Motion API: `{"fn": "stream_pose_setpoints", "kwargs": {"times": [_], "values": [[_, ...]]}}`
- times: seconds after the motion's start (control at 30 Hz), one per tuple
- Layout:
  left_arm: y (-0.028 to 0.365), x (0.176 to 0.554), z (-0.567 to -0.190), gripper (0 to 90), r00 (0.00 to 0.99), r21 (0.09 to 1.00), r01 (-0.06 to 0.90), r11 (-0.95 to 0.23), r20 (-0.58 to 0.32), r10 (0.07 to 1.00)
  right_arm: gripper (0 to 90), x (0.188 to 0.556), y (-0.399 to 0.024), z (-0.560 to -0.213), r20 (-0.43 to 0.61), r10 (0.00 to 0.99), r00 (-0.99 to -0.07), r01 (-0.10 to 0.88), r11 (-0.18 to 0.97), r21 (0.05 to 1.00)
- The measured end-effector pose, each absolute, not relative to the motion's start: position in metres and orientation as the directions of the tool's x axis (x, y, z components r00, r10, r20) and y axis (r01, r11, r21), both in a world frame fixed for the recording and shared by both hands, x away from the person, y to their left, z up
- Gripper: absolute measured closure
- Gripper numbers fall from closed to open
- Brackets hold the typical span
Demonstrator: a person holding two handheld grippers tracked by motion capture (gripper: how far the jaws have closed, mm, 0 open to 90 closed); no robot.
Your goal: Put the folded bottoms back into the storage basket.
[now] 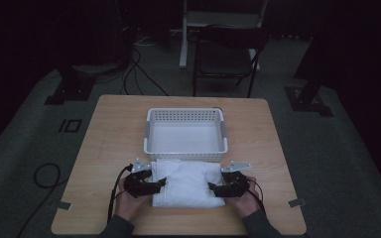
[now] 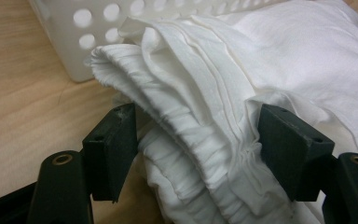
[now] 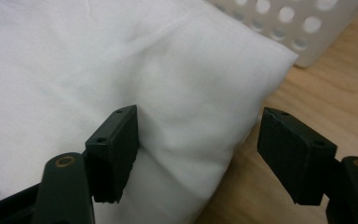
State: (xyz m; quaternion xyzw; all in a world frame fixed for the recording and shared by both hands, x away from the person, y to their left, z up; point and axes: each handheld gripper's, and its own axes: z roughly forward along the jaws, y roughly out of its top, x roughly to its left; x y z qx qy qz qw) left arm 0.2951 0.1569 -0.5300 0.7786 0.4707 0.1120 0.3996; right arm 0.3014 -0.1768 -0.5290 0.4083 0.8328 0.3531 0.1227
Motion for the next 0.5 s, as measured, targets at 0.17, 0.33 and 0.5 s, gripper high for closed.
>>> {"fn": "stream_pose_setpoints", "kwargs": {"times": [0.17,0.33,0.5], "values": [[0.155,0.301,-0.530,27.7,0.496,0.729,0.652,-0.210,-0.199,0.845,30.9,0.310,-0.175,-0.528,0.070,0.771,-0.632,0.589,0.420,0.690],[0.155,0.305,-0.531,27.7,0.479,0.725,0.663,-0.189,-0.216,0.851,31.3,0.316,-0.174,-0.527,0.073,0.777,-0.625,0.597,0.416,0.686],[0.156,0.305,-0.531,27.2,0.479,0.728,0.659,-0.187,-0.215,0.851,31.7,0.314,-0.176,-0.518,0.055,0.786,-0.616,0.582,0.406,0.704]]}}
